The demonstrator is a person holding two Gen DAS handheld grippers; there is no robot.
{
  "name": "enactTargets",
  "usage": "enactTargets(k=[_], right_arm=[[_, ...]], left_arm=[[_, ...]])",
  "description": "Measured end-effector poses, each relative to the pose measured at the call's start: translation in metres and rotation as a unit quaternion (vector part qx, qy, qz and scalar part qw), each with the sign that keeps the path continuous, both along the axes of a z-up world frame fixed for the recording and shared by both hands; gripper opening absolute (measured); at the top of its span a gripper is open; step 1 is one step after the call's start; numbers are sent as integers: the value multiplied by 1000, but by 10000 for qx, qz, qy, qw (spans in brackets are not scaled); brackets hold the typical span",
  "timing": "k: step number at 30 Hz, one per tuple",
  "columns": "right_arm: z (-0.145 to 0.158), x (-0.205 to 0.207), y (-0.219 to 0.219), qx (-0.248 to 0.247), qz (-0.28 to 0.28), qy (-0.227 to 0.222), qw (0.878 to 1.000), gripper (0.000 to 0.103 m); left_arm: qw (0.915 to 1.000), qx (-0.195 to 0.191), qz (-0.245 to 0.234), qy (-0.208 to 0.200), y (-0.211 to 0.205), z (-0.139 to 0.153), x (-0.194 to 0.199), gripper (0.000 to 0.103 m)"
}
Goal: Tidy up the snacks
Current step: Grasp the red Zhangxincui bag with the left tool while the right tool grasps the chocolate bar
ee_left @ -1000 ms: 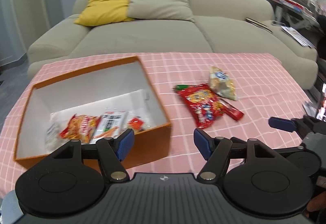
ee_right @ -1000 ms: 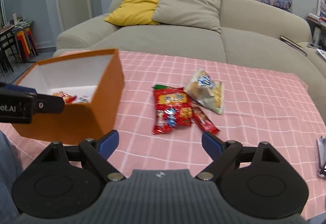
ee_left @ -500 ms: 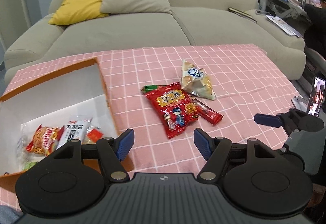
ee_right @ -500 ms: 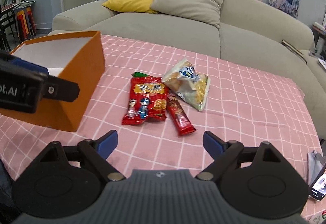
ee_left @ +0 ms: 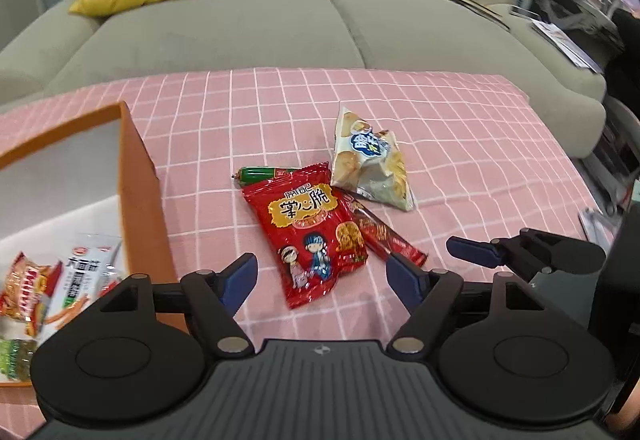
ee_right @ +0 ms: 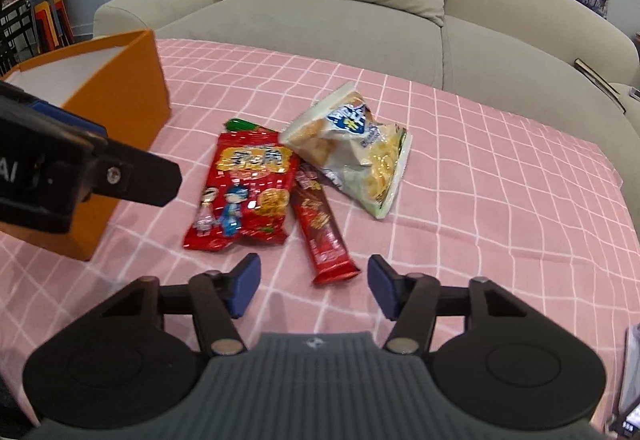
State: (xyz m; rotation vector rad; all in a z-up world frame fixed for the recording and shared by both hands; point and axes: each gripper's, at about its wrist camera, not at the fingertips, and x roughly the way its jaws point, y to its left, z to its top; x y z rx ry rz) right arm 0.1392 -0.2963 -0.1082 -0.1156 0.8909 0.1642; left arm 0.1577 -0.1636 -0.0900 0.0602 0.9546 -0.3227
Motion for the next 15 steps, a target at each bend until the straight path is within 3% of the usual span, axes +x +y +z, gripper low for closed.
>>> enactTargets(k=[5, 15], right_arm=[[-12, 24, -9, 59, -31, -18, 10000, 55], [-31, 49, -9, 308, 201, 141, 9992, 50]], left_arm=[[9998, 24, 170, 98, -10, -17, 22, 89], [9949, 35, 602, 808, -17, -62, 61, 90]])
